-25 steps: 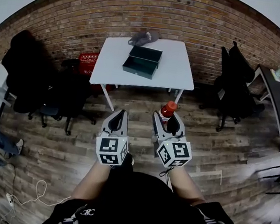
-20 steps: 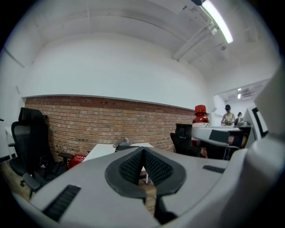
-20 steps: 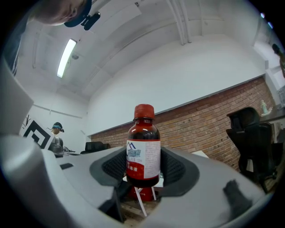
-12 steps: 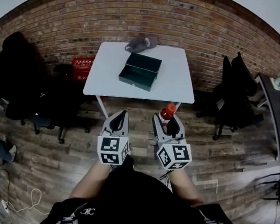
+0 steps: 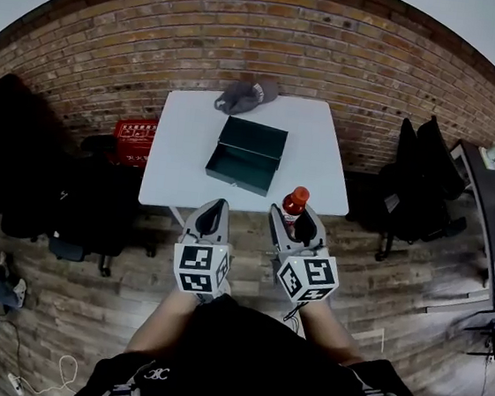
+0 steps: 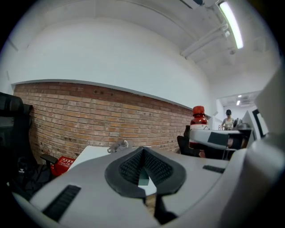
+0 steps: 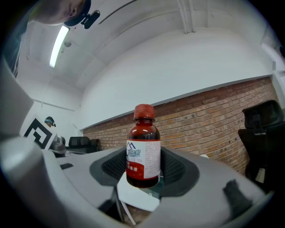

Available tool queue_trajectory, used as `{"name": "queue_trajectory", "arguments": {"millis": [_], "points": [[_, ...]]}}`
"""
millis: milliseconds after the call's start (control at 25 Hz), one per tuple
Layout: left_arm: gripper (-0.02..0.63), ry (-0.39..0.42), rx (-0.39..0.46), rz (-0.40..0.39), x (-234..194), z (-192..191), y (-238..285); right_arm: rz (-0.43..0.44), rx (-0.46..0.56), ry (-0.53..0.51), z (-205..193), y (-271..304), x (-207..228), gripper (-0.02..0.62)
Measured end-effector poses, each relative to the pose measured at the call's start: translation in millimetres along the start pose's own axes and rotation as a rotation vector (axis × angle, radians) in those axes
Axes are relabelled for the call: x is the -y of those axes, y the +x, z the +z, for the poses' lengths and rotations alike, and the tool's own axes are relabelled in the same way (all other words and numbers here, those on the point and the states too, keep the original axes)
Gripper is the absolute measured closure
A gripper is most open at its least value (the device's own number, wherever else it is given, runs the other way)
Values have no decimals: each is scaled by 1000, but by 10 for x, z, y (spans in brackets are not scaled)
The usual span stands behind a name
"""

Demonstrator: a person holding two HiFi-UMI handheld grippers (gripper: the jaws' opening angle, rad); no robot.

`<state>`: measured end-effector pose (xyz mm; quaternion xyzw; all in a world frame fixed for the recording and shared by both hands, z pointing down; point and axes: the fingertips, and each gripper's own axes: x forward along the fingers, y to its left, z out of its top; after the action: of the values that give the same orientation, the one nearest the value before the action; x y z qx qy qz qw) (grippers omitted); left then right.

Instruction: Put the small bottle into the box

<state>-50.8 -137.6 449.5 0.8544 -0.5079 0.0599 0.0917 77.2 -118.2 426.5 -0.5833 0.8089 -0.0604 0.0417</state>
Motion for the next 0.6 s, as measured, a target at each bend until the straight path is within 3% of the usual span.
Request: {"name": "queue_trajectory", "arguments": {"millis": [600], "points": [[600, 15, -55, -42, -635, 210, 1065, -16, -47, 18, -37, 1263, 354, 370]]}}
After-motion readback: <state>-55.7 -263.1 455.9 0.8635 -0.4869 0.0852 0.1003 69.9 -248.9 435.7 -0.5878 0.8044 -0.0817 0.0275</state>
